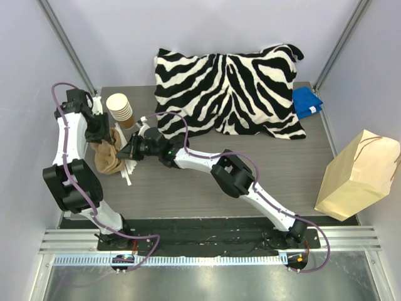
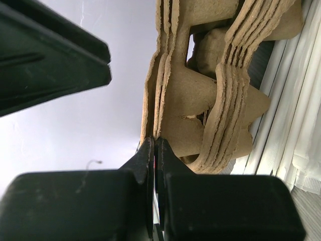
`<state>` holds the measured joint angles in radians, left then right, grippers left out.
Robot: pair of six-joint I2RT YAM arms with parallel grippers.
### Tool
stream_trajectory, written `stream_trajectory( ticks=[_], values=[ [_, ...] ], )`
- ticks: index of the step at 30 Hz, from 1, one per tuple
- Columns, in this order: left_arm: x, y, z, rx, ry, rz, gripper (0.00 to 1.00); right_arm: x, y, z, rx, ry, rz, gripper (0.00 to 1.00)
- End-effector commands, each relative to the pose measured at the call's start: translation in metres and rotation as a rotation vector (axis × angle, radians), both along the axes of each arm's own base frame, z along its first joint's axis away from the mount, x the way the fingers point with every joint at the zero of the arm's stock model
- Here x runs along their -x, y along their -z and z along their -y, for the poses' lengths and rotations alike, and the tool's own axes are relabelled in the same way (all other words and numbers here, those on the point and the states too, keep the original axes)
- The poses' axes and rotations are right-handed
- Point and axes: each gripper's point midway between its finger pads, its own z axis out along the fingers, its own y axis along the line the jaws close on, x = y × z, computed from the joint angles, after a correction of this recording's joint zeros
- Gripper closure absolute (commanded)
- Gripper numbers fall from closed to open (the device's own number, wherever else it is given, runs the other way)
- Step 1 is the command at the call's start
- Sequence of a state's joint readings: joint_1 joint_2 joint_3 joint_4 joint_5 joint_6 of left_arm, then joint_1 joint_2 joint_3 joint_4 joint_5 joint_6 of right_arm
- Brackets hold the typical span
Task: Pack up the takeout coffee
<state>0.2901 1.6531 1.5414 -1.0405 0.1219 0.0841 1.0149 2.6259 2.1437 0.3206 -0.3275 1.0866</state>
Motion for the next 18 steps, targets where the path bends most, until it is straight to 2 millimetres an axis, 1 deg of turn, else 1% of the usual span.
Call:
stream_trajectory(
  ticks=[1,3,10,15,18],
  values=[
    [-0.026,-0.008,-0.003,0.009,-0.016,0.117,0.58,0.001,-0.041,-0.007,-0.089,-0.016,0.078,0.99],
    [-0.029,-0.002,-0.004,0.008,-0.022,0.113,0.60,0.001,-0.040,-0.007,-0.088,-0.016,0.074,0.99],
    [-0.031,0.017,-0.010,-0.002,-0.042,0.075,0.62,0.002,-0.038,-0.006,-0.087,-0.017,0.073,0.99],
    [-0.032,0.025,-0.013,-0.014,-0.043,0.067,0.65,0.004,-0.038,-0.007,-0.088,-0.021,0.072,0.99],
    [-0.031,0.030,-0.015,-0.018,-0.044,0.062,0.68,0.001,-0.036,-0.005,-0.086,-0.017,0.069,0.99]
  ],
)
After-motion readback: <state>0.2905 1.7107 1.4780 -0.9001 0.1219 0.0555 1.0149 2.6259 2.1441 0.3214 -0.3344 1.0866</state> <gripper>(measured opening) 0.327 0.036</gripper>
